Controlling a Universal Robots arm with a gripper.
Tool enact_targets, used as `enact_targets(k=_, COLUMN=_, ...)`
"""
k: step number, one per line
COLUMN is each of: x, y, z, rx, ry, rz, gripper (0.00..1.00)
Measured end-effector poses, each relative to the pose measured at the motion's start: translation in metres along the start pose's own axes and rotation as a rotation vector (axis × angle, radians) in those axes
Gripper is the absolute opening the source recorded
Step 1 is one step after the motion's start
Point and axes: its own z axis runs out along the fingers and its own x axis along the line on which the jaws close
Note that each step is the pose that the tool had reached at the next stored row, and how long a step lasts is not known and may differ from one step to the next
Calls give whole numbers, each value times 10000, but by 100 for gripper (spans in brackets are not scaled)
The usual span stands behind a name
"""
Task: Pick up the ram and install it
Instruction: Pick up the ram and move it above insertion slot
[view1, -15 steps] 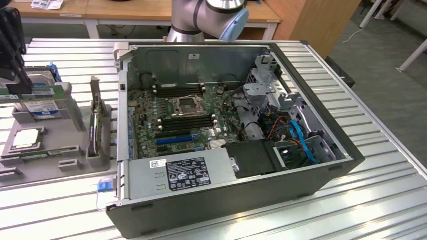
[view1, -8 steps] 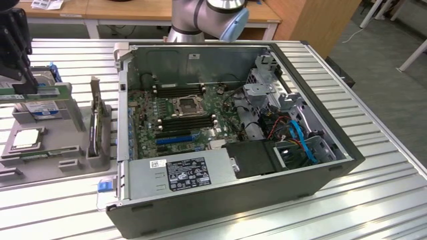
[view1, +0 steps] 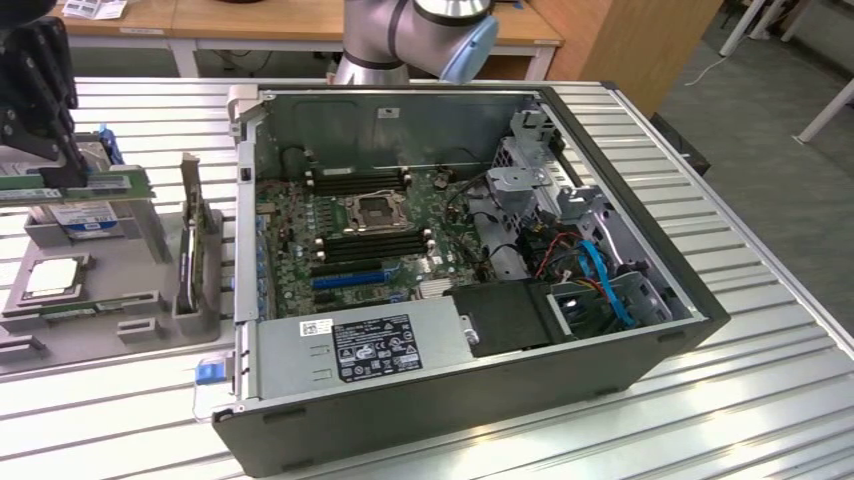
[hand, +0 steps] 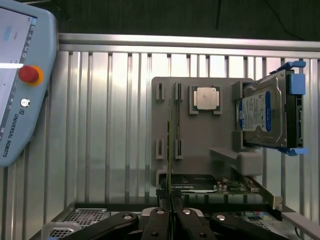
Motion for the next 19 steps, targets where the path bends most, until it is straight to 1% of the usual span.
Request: enact_targets(k=19, x=-2, y=-223, z=-10, rx=1, ry=0, rz=1, gripper=11)
